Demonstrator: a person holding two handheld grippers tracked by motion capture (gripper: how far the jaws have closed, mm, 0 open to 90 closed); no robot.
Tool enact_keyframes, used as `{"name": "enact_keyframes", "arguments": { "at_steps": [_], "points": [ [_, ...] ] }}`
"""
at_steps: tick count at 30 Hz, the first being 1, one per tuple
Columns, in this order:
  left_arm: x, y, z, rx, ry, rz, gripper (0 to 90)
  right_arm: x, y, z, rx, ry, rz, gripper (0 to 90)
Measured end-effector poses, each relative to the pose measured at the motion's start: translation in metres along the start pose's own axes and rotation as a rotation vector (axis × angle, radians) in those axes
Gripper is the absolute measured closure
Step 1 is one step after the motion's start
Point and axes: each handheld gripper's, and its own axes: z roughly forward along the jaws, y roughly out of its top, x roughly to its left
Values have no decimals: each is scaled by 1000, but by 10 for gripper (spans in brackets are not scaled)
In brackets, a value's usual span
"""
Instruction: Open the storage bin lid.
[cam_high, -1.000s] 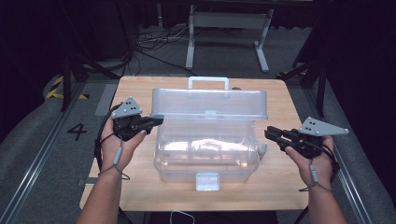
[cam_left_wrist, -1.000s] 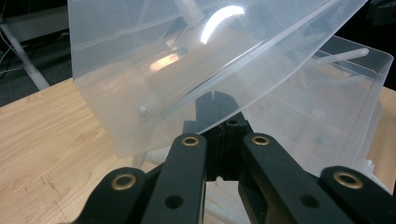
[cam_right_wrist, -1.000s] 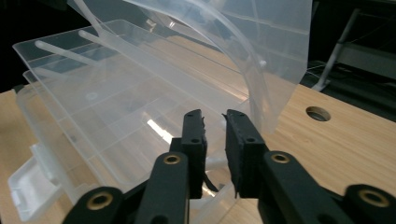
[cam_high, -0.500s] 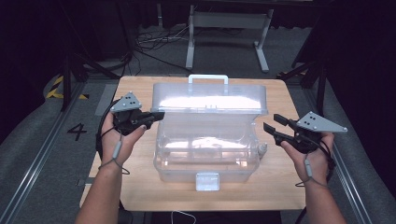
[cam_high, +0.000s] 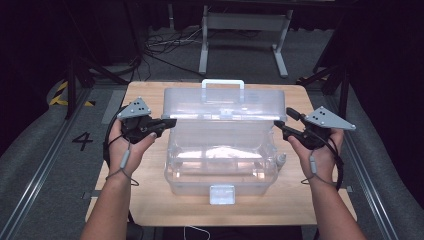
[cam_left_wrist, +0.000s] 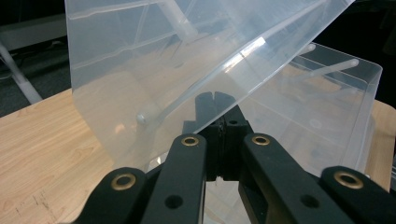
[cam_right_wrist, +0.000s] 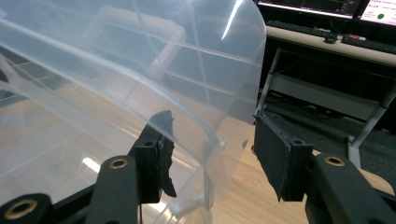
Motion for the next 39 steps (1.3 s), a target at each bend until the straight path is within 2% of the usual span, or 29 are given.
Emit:
{"name": "enact_keyframes", "arguments": {
  "at_steps": [2,5,12,14,19,23,29,32,36,39],
  "points": [
    [0,0,0,0,1,0,895,0,0,3,-3,-3,3,485],
    [0,0,0,2,-1,0,895,1,0,12,-9,-34,3,489],
    [-1,0,0,2,1,3,894,0,0,18,-21,-77,7,517],
    [-2,0,0,3,3,4,893,1,1,20,-27,-74,7,531],
    [-2,0,0,2,2,5,890,5,1,21,-33,-96,-25,612],
    [-4,0,1,8,2,22,890,7,1,15,-42,-127,-52,695],
    [-4,0,1,8,3,23,872,5,1,10,-50,-110,-19,728],
    [-6,-1,-1,11,5,26,844,1,1,10,-53,-93,21,743],
    [-7,-2,-7,14,14,26,835,0,3,11,-58,-86,53,751],
    [-7,-4,-10,18,20,23,836,2,4,12,-64,-103,43,750]
  ]
}}
